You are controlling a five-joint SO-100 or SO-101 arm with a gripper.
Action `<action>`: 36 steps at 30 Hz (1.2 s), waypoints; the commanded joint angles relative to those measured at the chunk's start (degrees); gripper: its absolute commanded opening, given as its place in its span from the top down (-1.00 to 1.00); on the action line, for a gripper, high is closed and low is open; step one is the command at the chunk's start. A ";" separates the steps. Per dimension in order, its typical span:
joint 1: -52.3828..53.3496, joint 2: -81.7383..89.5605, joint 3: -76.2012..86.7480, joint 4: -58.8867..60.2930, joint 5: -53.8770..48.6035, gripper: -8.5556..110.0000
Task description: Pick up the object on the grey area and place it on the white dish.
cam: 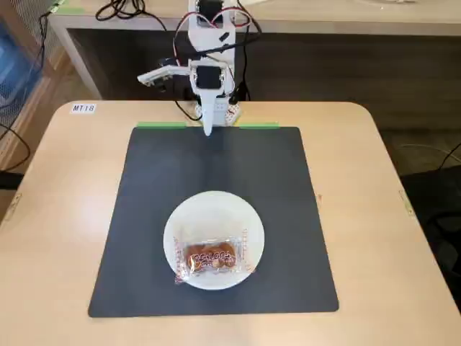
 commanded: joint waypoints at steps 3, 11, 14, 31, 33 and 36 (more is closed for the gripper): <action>-0.18 12.39 15.56 -6.94 -0.62 0.86; -0.35 26.02 36.39 -11.25 0.09 0.86; -0.18 33.31 44.74 -12.39 1.23 0.86; -0.09 40.87 59.41 -10.99 -0.88 0.86; 0.26 40.87 59.33 -10.55 -0.97 0.86; 0.88 40.87 59.33 -10.20 -0.70 0.86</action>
